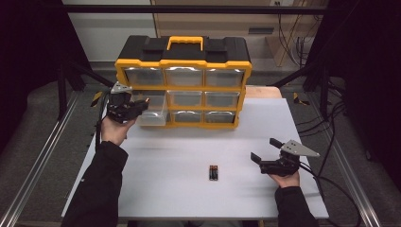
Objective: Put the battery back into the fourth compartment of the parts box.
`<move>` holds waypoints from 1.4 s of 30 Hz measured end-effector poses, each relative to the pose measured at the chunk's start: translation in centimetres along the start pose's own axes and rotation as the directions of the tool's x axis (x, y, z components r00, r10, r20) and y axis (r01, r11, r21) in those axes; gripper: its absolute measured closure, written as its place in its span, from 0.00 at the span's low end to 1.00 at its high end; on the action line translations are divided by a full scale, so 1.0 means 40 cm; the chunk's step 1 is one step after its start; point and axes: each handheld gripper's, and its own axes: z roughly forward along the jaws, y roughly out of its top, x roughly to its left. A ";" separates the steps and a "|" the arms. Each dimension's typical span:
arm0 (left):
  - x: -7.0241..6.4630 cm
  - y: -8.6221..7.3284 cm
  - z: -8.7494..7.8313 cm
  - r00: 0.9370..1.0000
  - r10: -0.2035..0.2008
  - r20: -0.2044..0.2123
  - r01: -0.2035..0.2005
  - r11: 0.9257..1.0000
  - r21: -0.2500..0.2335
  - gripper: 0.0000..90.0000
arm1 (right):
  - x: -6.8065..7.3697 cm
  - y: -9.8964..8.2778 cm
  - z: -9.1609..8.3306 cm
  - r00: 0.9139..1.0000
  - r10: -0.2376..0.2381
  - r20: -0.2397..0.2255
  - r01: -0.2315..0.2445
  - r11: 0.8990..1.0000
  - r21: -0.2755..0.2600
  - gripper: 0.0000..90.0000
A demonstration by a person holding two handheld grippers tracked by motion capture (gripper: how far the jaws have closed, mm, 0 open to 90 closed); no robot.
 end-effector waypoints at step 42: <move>-0.156 -0.164 -0.131 0.981 0.076 0.176 -0.018 0.950 -0.311 0.05 | 0.000 0.002 -0.005 1.000 0.003 -0.003 -0.003 1.000 -0.011 0.00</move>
